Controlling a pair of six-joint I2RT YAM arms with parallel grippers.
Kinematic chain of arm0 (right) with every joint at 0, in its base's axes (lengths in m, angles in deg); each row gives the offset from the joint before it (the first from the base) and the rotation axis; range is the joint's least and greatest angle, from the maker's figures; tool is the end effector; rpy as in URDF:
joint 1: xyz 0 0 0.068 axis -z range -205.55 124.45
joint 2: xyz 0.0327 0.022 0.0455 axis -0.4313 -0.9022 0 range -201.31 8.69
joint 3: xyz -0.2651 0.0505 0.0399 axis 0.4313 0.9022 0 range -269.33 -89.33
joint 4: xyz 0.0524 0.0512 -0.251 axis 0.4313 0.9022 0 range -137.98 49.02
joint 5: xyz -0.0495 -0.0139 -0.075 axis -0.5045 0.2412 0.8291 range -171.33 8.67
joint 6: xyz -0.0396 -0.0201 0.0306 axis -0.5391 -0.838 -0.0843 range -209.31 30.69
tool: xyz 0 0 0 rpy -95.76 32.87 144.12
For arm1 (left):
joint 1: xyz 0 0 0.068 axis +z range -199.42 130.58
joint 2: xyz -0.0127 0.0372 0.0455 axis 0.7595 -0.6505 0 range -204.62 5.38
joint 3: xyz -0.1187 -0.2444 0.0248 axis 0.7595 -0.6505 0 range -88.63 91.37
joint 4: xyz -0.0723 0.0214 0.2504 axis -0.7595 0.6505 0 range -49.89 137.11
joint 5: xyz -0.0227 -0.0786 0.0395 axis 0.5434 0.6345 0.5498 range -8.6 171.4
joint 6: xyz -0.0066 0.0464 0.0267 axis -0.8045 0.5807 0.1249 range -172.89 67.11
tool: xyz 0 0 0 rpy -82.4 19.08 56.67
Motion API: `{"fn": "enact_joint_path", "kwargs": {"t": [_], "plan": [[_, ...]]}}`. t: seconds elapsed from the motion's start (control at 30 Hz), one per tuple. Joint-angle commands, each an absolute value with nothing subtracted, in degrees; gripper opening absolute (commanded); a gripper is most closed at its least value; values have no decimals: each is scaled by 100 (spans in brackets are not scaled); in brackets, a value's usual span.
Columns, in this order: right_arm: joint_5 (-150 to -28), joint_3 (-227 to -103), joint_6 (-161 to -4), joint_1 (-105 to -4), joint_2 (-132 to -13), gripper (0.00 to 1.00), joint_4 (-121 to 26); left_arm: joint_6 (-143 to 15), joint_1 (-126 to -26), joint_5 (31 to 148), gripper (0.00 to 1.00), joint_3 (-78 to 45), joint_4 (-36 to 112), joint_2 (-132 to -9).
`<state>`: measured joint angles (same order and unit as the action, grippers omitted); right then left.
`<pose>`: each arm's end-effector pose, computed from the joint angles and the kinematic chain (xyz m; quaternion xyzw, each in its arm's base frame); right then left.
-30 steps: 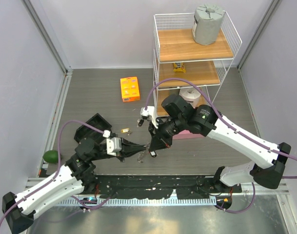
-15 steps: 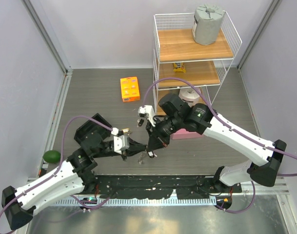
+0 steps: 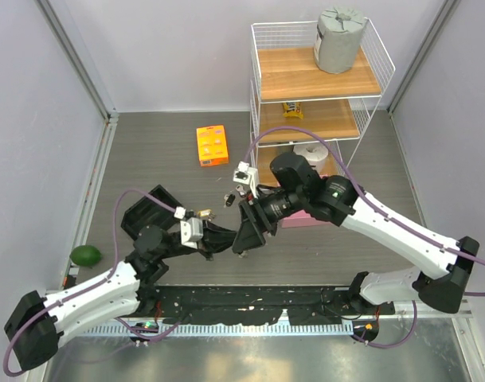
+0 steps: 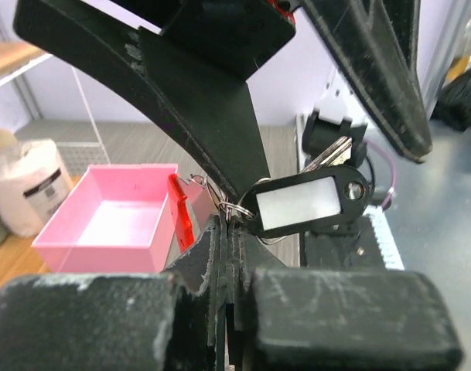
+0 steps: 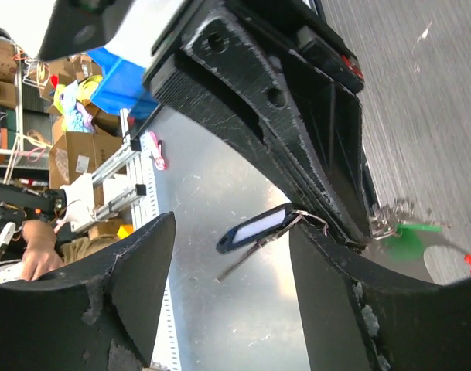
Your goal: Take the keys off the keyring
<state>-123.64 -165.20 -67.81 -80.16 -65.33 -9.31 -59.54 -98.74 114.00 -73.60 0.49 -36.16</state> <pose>0.1372 0.2346 0.3750 -0.3924 0.7533 0.5115 0.1298 0.0961 -0.1412 0.2564 0.4219 0.4759 -0.5069 0.5818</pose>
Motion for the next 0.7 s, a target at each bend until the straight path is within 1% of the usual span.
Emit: {"fn": "enact_joint_path", "kwargs": {"t": [0.0,0.13,0.23,0.3,0.37,0.4,0.47,0.5,0.67], "plan": [[-12423,-16869,-6795,-7996,-6013,67,-1812,-6983,-9768,11629,0,-7307,-2200,-4180],[-12028,-16826,-6997,-7785,-5635,70,-1520,-7897,-9697,11813,0,-7097,-3264,-4952],[-11379,-16825,-7233,-7662,-5311,70,-1240,-8504,-9671,11928,0,-6886,-3889,-5393],[-10888,-16825,-7384,-7626,-5126,68,-1038,-8751,-9662,11972,0,-6754,-4153,-5569],[-10395,-16825,-7577,-7617,-4941,58,-809,-8866,-9653,12016,0,-6657,-4207,-5632],[-10227,-16773,-7708,-7617,-4801,48,-756,-8918,-9653,12042,0,-6604,-4207,-5640],[-9883,-16615,-7928,-7617,-4573,40,-694,-9033,-9653,12077,0,-6517,-4207,-5658],[-9769,-16423,-8007,-7617,-4476,38,-755,-9085,-9653,12103,0,-6464,-4199,-5658],[-9733,-15850,-8473,-7617,-4001,35,-1159,-9235,-9662,12288,0,-6200,-3848,-5658]]}}
